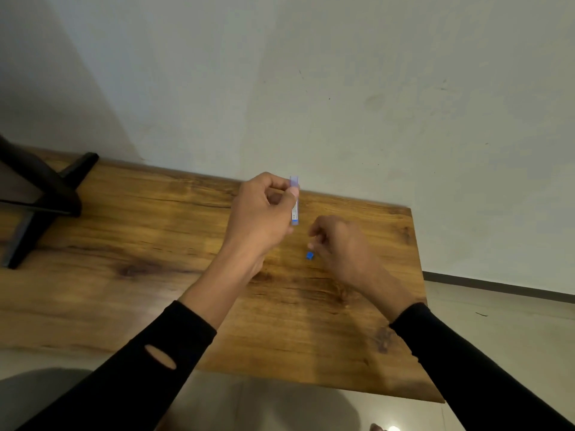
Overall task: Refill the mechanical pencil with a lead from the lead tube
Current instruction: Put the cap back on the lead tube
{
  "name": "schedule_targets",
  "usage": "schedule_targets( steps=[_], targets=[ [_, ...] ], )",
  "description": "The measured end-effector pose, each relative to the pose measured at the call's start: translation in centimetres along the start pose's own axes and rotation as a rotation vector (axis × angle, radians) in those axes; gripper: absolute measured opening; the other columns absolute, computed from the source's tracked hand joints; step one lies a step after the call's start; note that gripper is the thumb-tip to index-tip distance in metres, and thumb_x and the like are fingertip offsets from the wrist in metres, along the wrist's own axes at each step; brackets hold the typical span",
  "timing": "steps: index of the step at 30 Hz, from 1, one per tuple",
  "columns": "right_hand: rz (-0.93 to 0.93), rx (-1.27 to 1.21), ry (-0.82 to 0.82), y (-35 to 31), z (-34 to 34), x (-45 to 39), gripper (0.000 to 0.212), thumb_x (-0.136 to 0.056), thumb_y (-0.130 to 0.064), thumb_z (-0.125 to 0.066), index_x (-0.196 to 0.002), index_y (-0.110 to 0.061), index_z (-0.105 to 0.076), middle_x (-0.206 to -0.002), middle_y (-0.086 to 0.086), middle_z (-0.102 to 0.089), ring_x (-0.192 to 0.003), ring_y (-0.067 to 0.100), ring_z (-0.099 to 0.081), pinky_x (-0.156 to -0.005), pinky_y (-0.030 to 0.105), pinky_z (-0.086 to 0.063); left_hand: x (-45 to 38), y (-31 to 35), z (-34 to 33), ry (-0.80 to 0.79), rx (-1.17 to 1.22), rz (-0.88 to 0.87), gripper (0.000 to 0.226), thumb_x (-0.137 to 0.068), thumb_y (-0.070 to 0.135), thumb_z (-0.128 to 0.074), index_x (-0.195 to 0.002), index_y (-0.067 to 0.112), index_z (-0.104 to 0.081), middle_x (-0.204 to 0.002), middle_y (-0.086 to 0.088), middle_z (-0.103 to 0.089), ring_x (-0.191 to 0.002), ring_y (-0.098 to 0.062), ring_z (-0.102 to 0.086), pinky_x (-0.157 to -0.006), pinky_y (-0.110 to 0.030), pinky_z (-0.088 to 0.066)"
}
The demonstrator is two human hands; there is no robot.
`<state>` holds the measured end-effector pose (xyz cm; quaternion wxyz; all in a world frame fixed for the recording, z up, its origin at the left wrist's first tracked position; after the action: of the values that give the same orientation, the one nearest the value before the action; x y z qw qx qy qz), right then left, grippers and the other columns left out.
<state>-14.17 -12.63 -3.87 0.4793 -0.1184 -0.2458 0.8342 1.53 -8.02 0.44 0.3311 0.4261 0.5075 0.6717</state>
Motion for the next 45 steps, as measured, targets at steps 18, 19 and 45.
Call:
schedule_targets(
  steps=[18, 19, 45],
  targets=[
    [0.059, 0.143, -0.120, -1.3, -2.7, 0.2, 0.021, -0.095, -0.001, -0.066, -0.106, -0.017, -0.057, -0.100, 0.005, -0.061, -0.083, 0.024, -0.059, -0.068, 0.034, -0.044, -0.5, -1.3, -0.6, -0.087, 0.021, -0.013, 0.010, -0.105, 0.022, -0.072, -0.110, 0.013, -0.075, -0.092, -0.010, -0.072, -0.090, -0.021, -0.077, -0.070, -0.036, -0.070],
    [0.054, 0.107, -0.097, -1.2, -2.2, -0.1, 0.022, -0.093, 0.002, -0.065, -0.098, -0.017, -0.056, -0.096, 0.005, -0.063, -0.081, 0.026, -0.060, -0.066, 0.034, -0.045, -0.5, -1.3, -0.6, -0.092, 0.018, -0.017, 0.010, -0.105, 0.021, -0.072, -0.109, 0.013, -0.075, -0.089, -0.008, -0.071, -0.089, -0.020, -0.076, -0.070, -0.037, -0.071],
    [0.125, 0.107, -0.140, -0.3, 0.7, -1.0, 0.022, -0.085, -0.001, -0.072, -0.081, -0.017, -0.057, -0.081, 0.003, -0.069, -0.073, 0.026, -0.066, -0.065, 0.038, -0.054, -0.8, -1.2, -0.7, -0.081, -0.078, -0.064, 0.004, -0.104, 0.023, -0.074, -0.102, 0.023, -0.077, -0.079, 0.004, -0.069, -0.081, -0.014, -0.075, -0.069, -0.037, -0.071]
  ],
)
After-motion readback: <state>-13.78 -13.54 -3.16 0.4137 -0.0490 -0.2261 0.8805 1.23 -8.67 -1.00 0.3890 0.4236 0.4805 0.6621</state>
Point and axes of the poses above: each hand's wrist, its own x-axis away from the middle knuckle, its own z-axis out of the back of the hand, y = z × x, the point moved 7 cm from there along -x, towards the middle knuckle
